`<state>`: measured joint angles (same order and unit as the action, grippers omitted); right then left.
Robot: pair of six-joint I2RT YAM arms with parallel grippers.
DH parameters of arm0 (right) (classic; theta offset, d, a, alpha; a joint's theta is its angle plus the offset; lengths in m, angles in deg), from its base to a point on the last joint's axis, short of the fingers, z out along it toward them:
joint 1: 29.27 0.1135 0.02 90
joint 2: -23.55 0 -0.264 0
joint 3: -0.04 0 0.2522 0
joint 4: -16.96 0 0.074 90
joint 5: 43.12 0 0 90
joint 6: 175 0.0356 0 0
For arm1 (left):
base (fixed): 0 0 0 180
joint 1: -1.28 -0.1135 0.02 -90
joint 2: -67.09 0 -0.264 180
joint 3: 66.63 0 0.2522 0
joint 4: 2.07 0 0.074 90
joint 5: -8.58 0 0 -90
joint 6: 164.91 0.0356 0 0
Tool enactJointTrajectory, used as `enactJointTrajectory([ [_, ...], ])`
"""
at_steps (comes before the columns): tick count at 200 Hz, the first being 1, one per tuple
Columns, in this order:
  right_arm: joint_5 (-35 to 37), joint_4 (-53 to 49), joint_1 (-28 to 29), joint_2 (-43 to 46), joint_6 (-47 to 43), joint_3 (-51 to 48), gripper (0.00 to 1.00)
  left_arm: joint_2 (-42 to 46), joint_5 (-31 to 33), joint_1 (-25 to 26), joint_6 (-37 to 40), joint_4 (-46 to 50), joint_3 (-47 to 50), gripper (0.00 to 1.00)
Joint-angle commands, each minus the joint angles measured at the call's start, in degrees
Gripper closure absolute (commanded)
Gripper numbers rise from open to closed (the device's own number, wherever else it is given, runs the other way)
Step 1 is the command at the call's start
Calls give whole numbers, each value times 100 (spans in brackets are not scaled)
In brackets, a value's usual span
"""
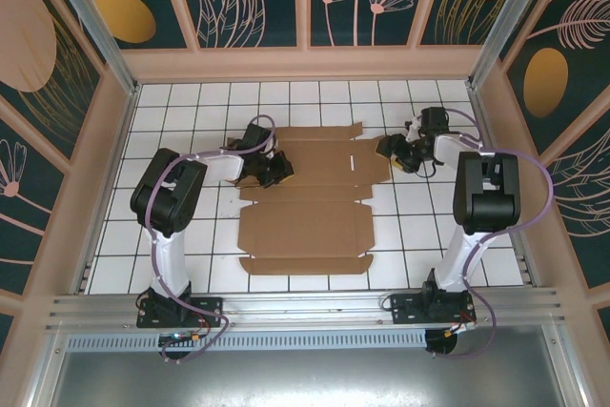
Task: Fold the paper box
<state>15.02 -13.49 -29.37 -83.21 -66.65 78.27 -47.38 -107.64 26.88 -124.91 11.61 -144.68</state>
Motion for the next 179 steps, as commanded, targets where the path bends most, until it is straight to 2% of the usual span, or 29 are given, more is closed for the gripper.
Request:
enactJointTrajectory([
  [1,-214,15,71,-124,-144,-134,36,-56,-24,32,-105,-314,242,91],
  [44,-1009,188,221,-413,-180,-154,42,-143,-59,32,-63,-353,321,91],
  [82,-1336,359,221,-685,-63,-249,50,-172,-80,32,-73,-427,434,93],
  [105,-1571,626,225,-688,58,-398,56,-153,-99,32,-56,-441,504,96],
  [127,-1814,751,223,-644,86,-443,67,-98,-114,32,-41,-449,565,96],
  [148,-1366,499,221,-367,-55,-313,80,-10,-108,28,-24,-436,589,96],
  [179,-428,92,289,200,-147,-32,93,114,-39,32,20,-302,556,96],
])
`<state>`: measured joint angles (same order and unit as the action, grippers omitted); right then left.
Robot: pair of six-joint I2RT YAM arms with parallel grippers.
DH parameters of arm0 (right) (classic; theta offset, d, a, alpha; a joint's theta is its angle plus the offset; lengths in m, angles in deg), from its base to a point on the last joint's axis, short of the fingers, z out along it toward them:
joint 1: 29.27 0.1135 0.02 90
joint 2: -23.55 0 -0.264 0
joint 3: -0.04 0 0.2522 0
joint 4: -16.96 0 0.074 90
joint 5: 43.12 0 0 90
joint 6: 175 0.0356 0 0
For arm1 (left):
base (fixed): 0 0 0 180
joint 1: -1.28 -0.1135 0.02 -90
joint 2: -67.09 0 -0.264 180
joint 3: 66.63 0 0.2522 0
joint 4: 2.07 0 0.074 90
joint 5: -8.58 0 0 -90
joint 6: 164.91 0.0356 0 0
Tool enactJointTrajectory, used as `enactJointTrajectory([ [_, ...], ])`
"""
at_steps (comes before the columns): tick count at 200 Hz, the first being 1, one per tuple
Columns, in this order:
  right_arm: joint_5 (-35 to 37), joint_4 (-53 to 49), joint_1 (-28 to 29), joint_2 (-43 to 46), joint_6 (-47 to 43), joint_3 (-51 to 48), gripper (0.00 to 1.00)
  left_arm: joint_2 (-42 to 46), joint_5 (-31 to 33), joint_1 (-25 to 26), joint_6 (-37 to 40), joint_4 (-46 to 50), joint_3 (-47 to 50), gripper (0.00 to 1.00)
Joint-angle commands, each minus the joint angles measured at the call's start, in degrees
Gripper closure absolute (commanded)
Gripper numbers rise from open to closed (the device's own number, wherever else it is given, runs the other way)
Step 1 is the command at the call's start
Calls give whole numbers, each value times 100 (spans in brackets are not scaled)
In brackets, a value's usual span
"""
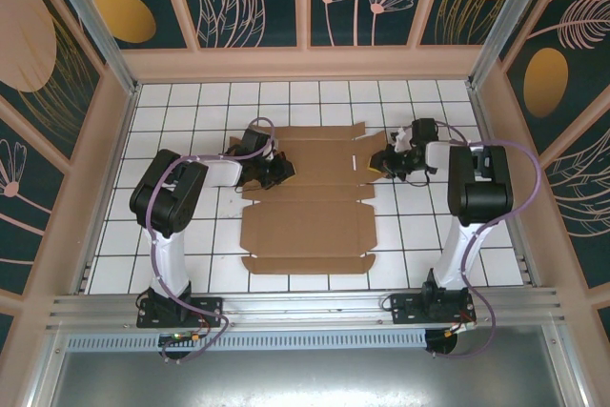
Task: Fold the paper box
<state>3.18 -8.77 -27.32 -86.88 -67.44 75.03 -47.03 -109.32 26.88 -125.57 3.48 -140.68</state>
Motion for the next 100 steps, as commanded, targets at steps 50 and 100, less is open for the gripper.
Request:
enactJointTrajectory([
  [50,2168,-1418,791,615,-370,1007,99,175,154,159,68,504,225,96],
  [100,4610,-2470,1746,111,-325,1585,92,213,250,190,81,557,250,96],
])
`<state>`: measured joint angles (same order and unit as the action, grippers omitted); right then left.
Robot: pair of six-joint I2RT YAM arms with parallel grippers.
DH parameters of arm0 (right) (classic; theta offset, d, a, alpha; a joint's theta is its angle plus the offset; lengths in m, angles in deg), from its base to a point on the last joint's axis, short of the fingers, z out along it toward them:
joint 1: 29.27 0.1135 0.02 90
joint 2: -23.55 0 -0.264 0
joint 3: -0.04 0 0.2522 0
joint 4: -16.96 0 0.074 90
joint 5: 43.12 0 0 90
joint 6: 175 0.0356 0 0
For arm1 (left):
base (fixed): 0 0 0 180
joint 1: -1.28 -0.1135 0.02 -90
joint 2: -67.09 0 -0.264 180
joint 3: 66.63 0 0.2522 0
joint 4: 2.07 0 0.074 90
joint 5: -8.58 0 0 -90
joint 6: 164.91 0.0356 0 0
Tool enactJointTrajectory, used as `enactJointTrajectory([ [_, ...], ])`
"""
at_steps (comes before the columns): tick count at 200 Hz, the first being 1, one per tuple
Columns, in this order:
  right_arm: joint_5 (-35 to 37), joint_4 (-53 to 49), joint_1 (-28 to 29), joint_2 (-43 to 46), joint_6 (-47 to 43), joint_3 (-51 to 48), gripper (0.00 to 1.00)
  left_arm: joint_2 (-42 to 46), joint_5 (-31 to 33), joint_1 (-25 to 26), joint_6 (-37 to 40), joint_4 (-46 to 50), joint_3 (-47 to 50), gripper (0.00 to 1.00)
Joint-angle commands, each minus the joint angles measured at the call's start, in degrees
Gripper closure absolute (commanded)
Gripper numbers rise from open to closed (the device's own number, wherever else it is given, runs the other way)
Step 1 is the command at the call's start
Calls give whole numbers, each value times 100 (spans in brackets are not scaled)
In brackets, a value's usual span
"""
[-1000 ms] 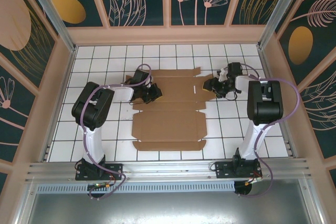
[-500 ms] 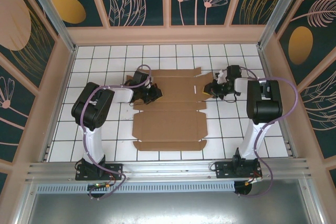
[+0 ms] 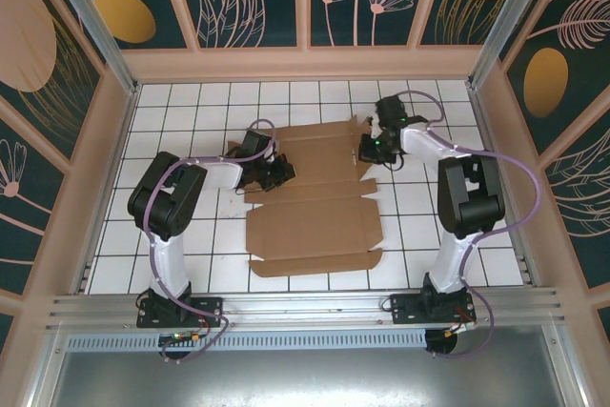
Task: Fold the paper box
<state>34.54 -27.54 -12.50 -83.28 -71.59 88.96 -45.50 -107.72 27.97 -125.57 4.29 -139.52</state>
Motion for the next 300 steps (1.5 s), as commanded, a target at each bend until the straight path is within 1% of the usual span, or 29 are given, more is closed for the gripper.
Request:
enactJointTrajectory([
  [1,1503,-596,282,-255,100,192,92,57,91,81,82,476,132,96],
  [25,2110,-684,714,-364,271,334,88,84,137,81,49,485,135,96],
  [41,2613,-852,1021,-568,463,603,87,88,165,81,28,510,121,97],
  [54,2873,-962,1232,-733,620,821,87,94,188,81,-1,511,116,97],
  [73,2869,-1008,1425,-922,704,1024,86,96,196,81,-18,528,97,97],
  [77,2847,-1020,1555,-969,721,1073,86,97,205,81,-15,544,87,97],
  [90,2868,-1072,1717,-1083,755,1220,85,100,239,81,3,603,59,97],
  [115,2954,-1207,1902,-1345,794,1450,84,98,265,82,3,650,45,97],
  [150,3330,-1348,1912,-1347,783,1581,84,97,307,81,11,706,25,97],
  [174,3536,-1423,1807,-1074,636,1604,79,102,346,81,55,770,-11,97],
  [201,3311,-1338,1544,-664,438,1421,73,99,363,81,90,810,-37,96],
  [221,3120,-1108,1487,-287,313,1064,71,92,398,81,103,845,-59,96],
  [225,3066,-1089,1312,-236,302,1013,71,93,398,81,104,847,-63,96],
  [244,2944,-974,1152,-1,261,751,71,94,401,81,106,863,-63,96],
  [254,2889,-896,1083,106,225,626,72,93,400,77,116,869,-72,96],
  [271,2789,-806,978,232,152,447,79,92,408,78,125,889,-72,96],
  [300,2675,-667,847,272,42,235,97,97,402,77,149,907,-55,96],
])
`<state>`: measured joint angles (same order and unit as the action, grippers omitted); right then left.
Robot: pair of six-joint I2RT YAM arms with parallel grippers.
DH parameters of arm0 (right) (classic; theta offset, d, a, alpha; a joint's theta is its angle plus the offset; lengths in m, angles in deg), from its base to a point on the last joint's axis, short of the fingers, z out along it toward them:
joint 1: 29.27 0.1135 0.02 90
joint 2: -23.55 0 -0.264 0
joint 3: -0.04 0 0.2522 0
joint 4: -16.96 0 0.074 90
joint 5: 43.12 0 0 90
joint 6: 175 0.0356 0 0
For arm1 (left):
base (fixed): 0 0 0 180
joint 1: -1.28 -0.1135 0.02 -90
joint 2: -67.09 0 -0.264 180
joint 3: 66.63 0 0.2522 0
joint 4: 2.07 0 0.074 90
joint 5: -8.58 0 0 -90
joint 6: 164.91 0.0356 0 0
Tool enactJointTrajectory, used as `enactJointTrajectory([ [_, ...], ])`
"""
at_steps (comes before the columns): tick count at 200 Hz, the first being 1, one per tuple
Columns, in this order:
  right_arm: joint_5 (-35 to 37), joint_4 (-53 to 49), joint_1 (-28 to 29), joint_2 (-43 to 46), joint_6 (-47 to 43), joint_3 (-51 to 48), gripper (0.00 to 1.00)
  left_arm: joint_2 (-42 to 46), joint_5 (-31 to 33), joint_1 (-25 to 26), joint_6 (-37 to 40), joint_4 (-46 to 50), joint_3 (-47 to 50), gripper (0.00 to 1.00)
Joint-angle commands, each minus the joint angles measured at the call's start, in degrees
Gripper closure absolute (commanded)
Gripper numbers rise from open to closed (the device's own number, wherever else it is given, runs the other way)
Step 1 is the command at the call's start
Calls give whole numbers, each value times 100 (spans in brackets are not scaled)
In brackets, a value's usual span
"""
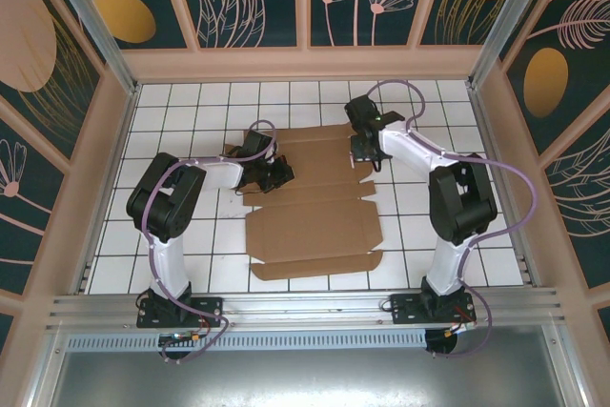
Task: Fold the paper box
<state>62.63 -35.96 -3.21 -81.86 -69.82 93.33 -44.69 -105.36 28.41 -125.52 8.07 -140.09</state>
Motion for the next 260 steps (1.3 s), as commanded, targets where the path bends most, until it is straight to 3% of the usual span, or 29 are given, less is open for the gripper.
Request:
enactJointTrajectory([
  [1,-143,177,-87,123,-137,-206,97,21,164,36,146,529,2,96],
  [27,93,164,-41,-88,-296,-151,100,35,166,37,165,526,46,96],
  [85,2091,-457,711,-1468,-74,413,100,40,167,37,139,511,46,96],
  [124,2046,-670,862,-2045,402,937,100,16,146,39,96,450,81,96],
  [141,2058,-624,846,-1826,421,899,100,50,138,35,103,464,75,96],
  [151,2045,-495,779,-1502,378,731,95,79,157,37,152,523,40,96],
  [172,1416,-94,562,-571,310,315,69,145,176,33,241,628,-71,94],
  [203,-172,838,-247,1056,284,-698,41,458,110,37,348,585,-198,81],
  [227,-1197,1253,-453,1894,189,-1383,33,721,-238,37,354,427,-312,73],
  [260,-2615,1572,-610,2382,399,-2295,34,1107,-468,46,407,584,-233,71],
])
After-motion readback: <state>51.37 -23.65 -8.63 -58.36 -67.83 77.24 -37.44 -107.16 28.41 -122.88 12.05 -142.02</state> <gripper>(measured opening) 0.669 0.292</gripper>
